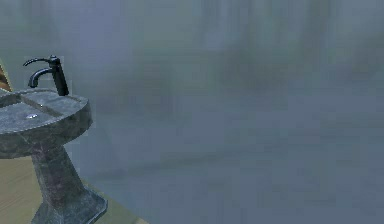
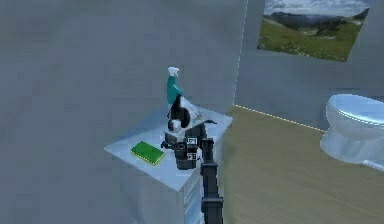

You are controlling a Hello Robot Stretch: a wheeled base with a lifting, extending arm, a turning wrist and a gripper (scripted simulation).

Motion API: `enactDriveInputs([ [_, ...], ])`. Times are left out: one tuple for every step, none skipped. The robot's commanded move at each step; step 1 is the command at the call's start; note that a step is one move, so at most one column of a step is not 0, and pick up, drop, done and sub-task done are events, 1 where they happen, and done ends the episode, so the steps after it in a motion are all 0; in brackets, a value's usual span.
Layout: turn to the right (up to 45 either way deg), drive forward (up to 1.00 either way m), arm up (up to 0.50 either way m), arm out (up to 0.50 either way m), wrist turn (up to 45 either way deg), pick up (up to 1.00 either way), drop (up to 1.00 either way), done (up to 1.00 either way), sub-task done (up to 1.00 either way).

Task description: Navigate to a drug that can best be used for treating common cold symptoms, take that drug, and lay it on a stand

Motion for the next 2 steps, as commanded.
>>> enactDriveInputs([
  [0.0,0.00,0.10,0.00,0.0,0.00,0.00,0.00,0.00],
  [0.0,0.00,0.20,0.00,0.0,0.00,0.00,0.00,0.00],
])
